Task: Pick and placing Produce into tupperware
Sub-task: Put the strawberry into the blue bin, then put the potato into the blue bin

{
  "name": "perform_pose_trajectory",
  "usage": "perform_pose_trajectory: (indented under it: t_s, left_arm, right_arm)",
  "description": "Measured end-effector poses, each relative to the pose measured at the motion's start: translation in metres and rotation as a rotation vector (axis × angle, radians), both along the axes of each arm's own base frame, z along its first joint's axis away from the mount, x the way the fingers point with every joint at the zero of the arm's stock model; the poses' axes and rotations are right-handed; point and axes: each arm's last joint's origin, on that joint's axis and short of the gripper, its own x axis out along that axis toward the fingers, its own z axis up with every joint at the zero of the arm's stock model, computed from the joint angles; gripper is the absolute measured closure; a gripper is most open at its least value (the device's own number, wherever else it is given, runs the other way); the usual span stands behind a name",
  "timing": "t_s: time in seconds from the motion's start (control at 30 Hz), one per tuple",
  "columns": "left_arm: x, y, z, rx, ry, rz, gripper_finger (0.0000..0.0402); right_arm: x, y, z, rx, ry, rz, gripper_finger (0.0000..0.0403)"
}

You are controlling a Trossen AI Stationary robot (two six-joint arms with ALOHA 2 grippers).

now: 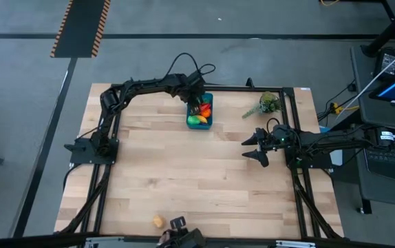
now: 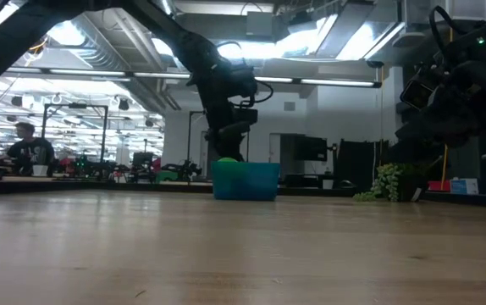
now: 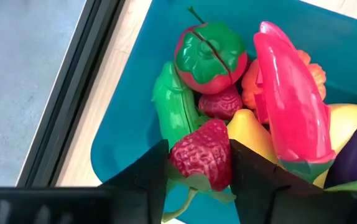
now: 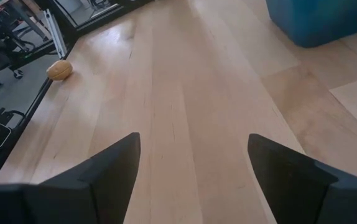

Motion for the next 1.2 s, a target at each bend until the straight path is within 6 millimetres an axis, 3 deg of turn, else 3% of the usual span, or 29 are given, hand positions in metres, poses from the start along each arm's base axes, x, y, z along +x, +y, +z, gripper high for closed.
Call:
perform_pose_trajectory:
  t_s: [0.2, 0.33, 0.9, 1.1, 1.2]
  left_arm:
    - [0.001, -0.001, 0.0, 0.0, 0.0, -0.001, 0.0182]
    - [-0.001, -0.002, 0.002, -0.006, 0.009, -0.001, 0.0157]
    - [-0.02, -0.02, 0.004, -0.13, 0.201, -0.011, 0.0153]
    - [-0.019, -0.033, 0.034, -0.083, 0.102, -0.041, 0.0155]
    - [-0.019, -0.045, 0.058, -0.039, 0.027, -0.077, 0.0153]
  right_arm:
    - [0.0, 0.0, 0.0, 0.0, 0.0, -0.001, 0.0104]
    - [0.0, 0.0, 0.0, 0.0, 0.0, 0.0, 0.0104]
    - [0.0, 0.0, 0.0, 0.001, -0.001, 0.0, 0.0104]
    - [0.0, 0.0, 0.0, 0.003, -0.001, -0.002, 0.0104]
    - [0.0, 0.0, 0.0, 0.003, -0.001, -0.002, 0.0104]
